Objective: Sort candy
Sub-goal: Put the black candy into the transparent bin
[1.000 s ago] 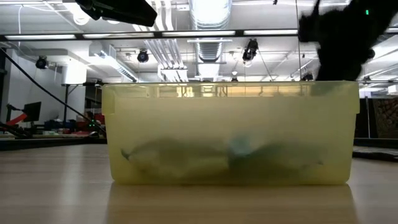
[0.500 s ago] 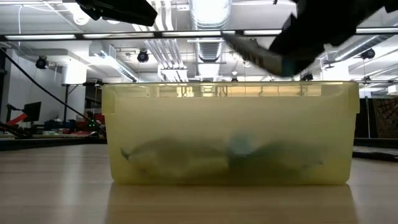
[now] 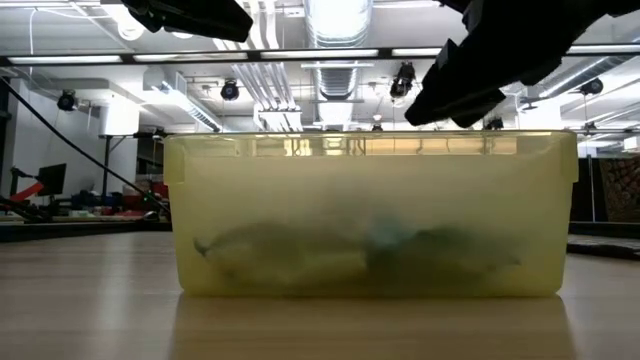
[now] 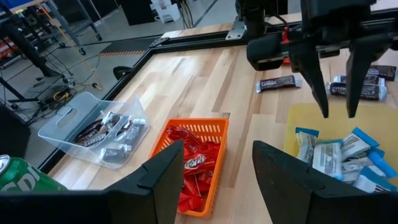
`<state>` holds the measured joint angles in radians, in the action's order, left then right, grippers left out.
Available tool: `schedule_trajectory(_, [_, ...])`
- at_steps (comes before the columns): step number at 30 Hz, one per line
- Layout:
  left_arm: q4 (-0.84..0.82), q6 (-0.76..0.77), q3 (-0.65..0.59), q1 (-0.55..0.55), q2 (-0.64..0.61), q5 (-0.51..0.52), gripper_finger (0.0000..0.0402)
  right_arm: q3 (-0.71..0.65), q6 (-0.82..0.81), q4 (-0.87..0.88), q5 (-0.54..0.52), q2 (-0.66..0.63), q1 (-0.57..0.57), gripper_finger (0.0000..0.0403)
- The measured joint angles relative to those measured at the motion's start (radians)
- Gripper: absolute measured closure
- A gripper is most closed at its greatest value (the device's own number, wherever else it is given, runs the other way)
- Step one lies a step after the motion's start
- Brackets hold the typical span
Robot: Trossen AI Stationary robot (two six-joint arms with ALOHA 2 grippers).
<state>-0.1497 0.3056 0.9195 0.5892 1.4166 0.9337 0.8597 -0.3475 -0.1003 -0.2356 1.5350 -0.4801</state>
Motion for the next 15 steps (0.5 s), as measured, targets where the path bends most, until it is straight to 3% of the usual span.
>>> schedule_trajectory(6, [0.0,0.0,0.0,0.0,0.0,0.0,0.0228,0.006,-0.037,0.03,-0.006,-0.04,0.002,0.0253])
schedule_trajectory(15, [0.001,0.0,0.0,0.0,0.0,-0.001,0.0228,0.005,-0.403,0.315,-0.026,-0.13,0.019,0.0227])
